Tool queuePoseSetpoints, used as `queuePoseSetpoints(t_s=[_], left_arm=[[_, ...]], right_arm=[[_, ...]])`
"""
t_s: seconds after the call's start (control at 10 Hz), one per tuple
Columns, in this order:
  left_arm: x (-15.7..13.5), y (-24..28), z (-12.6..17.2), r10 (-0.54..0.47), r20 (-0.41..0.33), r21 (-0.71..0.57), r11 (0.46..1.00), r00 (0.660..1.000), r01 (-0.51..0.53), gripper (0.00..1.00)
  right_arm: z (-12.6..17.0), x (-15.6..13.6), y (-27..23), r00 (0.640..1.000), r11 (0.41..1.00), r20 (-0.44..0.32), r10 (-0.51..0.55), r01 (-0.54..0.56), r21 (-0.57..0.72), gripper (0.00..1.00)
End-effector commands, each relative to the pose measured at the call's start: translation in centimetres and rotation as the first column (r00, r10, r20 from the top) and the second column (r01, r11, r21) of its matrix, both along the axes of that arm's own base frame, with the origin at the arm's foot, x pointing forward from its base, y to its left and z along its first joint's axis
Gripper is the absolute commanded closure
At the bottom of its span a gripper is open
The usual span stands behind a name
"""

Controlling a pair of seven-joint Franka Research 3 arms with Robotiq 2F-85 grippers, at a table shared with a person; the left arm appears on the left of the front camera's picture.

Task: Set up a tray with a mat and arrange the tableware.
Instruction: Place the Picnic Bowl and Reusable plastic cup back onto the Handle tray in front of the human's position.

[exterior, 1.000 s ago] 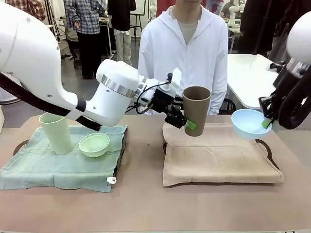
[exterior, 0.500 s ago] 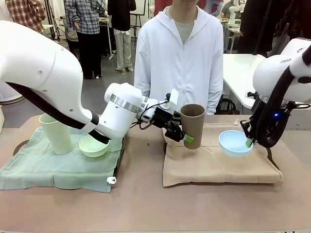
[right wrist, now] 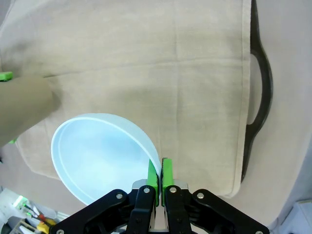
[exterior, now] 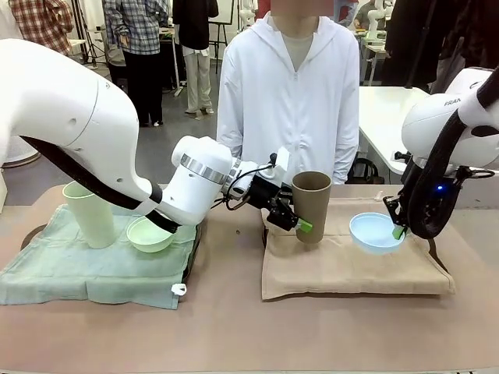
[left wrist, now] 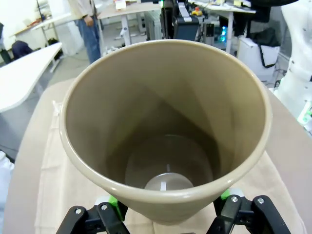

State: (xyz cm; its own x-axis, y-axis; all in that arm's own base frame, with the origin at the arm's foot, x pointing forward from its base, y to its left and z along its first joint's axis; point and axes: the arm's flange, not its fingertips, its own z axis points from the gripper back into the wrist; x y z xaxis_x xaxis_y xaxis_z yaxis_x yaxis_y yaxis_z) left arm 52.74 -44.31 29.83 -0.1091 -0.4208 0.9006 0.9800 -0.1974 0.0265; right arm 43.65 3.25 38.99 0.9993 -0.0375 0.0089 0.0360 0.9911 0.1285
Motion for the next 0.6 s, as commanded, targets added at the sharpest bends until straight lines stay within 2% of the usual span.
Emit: queuePoseSetpoints(t_s=[0.0,0.5], left_arm=[[-0.3,-0.5,-0.1,-0.014,-0.009,0.02,1.0,1.0,0.014,0.18],[0.4,-1.0,-1.2,-0.023,0.016,0.056,0.998,1.0,0.022,0.18]], right_arm=[[-1.1,1.0,-1.0,0.999,1.0,0.034,0.006,-0.007,0.022,0.96],[-3.3,2.7,-1.2,0.997,0.999,0.063,0.041,-0.043,0.033,0.96]])
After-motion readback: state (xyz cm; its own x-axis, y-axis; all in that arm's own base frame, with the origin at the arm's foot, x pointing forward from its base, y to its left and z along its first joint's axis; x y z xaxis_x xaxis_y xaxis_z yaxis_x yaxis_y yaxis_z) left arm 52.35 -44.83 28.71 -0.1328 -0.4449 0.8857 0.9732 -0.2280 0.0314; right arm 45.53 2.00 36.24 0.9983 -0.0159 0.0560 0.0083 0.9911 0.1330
